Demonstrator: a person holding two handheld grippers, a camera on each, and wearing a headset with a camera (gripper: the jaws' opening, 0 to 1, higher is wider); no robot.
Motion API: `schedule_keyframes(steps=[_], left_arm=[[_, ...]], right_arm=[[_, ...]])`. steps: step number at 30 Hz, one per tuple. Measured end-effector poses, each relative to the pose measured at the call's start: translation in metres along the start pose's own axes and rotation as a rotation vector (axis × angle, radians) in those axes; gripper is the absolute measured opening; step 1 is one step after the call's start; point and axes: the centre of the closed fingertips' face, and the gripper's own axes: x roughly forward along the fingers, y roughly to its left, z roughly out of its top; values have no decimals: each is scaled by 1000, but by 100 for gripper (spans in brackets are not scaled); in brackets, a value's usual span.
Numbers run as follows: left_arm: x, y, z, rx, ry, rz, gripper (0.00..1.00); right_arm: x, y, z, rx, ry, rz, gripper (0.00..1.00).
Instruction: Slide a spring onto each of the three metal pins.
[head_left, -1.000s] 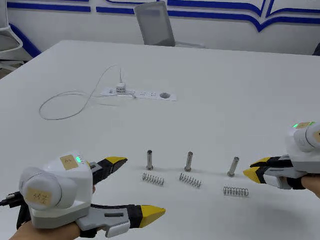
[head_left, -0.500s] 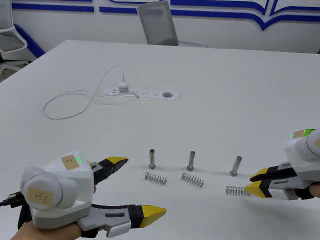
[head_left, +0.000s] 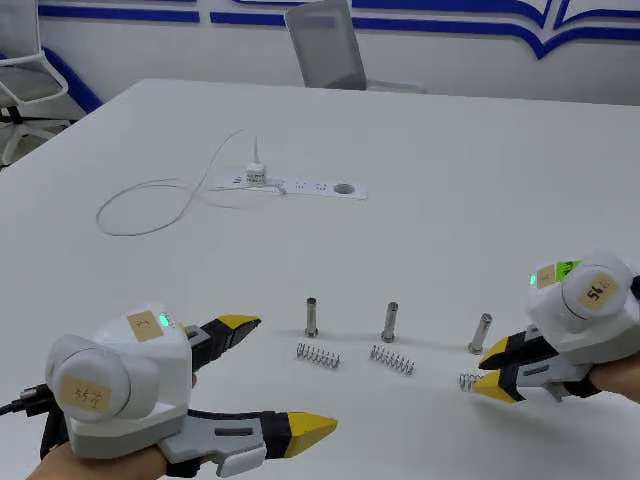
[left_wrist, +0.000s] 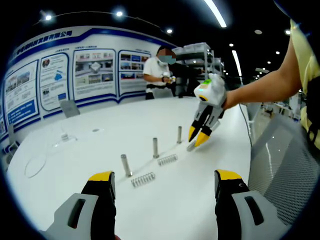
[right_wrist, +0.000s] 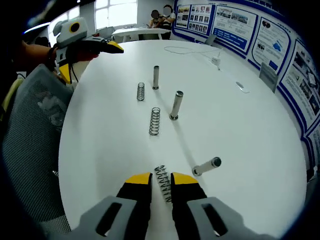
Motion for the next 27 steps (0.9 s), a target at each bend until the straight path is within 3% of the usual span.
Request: schedule_keyframes(steps=[14, 27], left_arm=[[-4, 1, -3, -14, 0, 17, 83], [-5, 3, -4, -20, 2, 22, 82]], right_arm=[[16, 5, -1, -175, 139, 82, 13], [18, 5, -2, -176, 158, 94, 12]])
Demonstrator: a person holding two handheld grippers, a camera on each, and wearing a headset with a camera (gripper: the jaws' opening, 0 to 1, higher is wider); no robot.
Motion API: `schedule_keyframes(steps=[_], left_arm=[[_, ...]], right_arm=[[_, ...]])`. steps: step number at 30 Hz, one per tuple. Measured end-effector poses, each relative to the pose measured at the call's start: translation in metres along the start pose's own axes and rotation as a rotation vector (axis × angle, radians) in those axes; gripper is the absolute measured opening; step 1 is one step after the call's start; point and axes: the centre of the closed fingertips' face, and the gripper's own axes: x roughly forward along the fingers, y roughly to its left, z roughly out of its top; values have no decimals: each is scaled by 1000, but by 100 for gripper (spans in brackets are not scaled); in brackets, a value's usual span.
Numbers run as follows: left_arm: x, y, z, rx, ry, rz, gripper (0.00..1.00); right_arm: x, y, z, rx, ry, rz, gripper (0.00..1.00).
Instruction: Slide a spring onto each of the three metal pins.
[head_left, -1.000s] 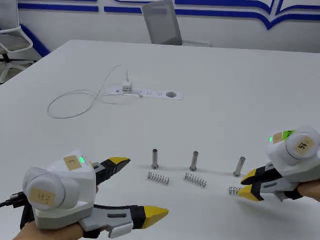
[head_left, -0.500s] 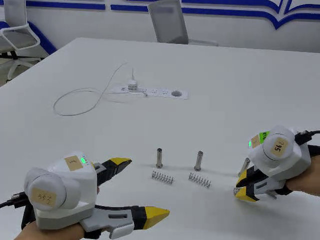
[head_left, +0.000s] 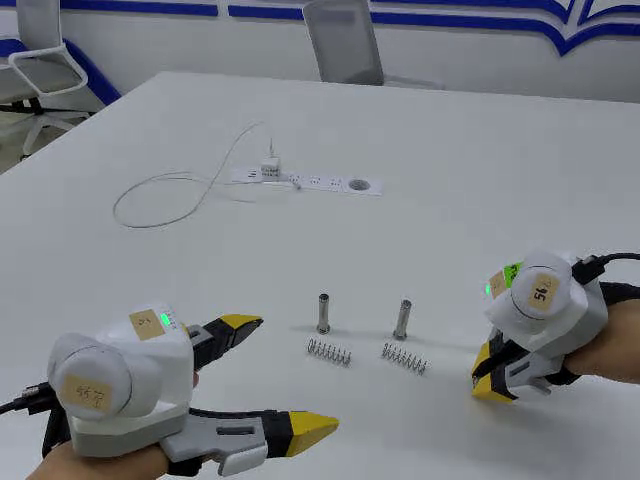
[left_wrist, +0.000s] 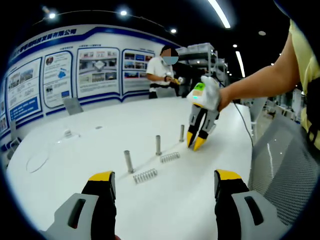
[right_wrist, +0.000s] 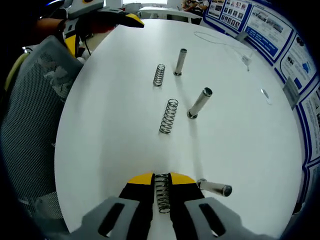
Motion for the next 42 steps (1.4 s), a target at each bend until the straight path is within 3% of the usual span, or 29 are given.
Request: schedule_keyframes(steps=[9, 16, 24, 31, 35, 42], left_arm=[[6, -2, 3, 9, -2, -17, 82], [9, -4, 4, 14, -6, -28, 82], [9, -5, 5, 17, -7, -32, 82], [8, -6, 5, 19, -6, -33, 82], [8, -6, 4, 17, -7, -32, 82], [9, -6, 4, 16, -10, -32, 82]], right_arm=[[-21, -11, 7, 58, -78, -65, 12], [-37, -18, 8, 148, -158, -123, 12], [-46, -19, 7, 236, -229, -156, 12], [-52, -18, 11, 277, -261, -165, 12], [-70, -18, 25, 289, -301, -174, 12], [-100, -35, 38, 311, -347, -217, 12]])
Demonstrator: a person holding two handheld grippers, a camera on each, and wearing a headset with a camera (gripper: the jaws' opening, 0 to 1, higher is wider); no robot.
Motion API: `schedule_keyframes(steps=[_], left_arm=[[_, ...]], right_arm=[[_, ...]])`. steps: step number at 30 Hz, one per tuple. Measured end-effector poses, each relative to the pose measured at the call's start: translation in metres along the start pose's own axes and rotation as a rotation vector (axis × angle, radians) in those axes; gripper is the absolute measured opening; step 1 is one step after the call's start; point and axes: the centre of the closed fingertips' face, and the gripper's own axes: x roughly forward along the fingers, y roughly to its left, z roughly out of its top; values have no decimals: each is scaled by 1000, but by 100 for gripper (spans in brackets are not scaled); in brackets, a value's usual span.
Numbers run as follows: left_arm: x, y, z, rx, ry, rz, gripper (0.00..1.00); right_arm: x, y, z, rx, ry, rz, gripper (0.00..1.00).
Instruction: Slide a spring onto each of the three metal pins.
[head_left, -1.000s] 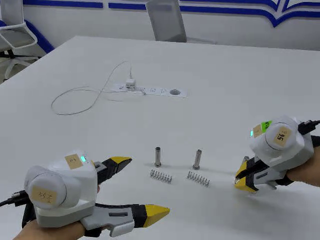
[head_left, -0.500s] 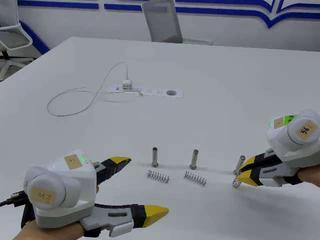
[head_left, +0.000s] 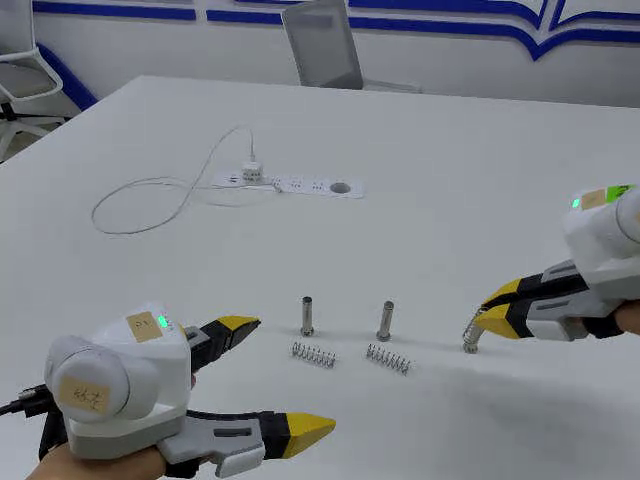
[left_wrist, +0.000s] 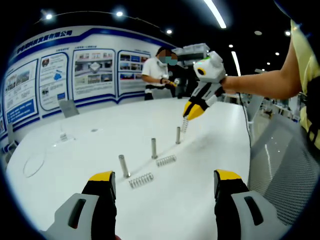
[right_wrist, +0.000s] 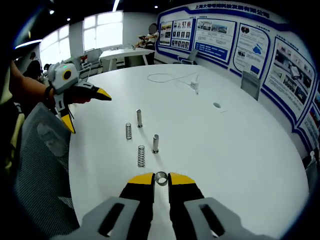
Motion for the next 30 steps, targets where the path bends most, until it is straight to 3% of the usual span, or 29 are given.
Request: schedule_keyframes(steps=[6, 10, 30], left_arm=[[0, 0, 1, -1, -3, 0, 82], [-2, 1, 0, -1, -3, 4, 82], [-6, 2, -2, -5, 3, 15, 82]], right_arm=[[-7, -17, 7, 0, 16, -36, 12], [-5, -25, 3, 17, 46, -42, 12], [16, -28, -15, 58, 99, -15, 12]])
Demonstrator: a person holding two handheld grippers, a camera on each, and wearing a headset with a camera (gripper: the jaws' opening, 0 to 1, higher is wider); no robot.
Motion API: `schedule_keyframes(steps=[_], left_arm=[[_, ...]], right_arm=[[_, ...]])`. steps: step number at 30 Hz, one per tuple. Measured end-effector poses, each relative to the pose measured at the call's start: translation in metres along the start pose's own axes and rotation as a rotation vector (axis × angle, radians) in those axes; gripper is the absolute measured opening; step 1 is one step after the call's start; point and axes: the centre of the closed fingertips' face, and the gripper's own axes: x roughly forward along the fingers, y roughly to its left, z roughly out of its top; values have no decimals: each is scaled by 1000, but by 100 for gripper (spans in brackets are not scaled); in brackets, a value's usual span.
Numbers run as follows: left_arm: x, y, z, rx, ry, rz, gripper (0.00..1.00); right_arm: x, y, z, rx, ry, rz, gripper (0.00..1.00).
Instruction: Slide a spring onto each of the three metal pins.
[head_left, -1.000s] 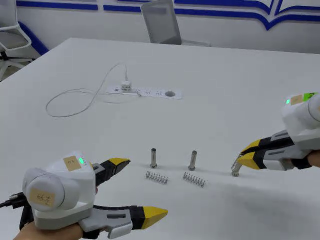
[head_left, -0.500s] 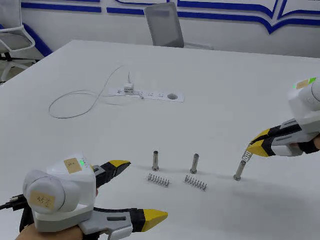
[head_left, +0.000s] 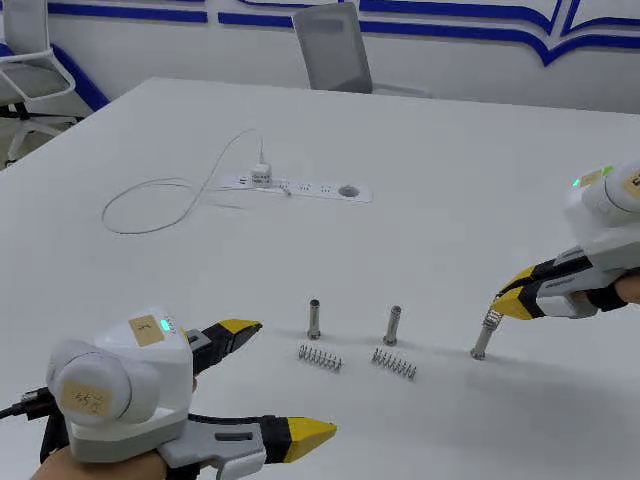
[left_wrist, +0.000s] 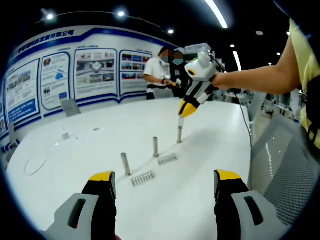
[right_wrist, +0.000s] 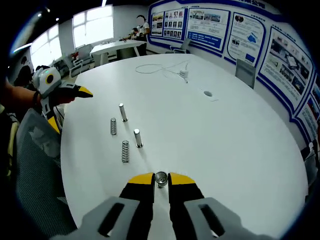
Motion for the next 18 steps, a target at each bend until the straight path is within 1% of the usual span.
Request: schedule_keyframes(steps=[11, 18], left_arm=[[1, 3, 0, 3, 6, 1, 82], [2, 3, -2, 0, 6, 0, 82]], right_arm=[[19, 1, -16, 47, 31, 16, 12], [29, 2, -22, 66, 44, 21, 12]])
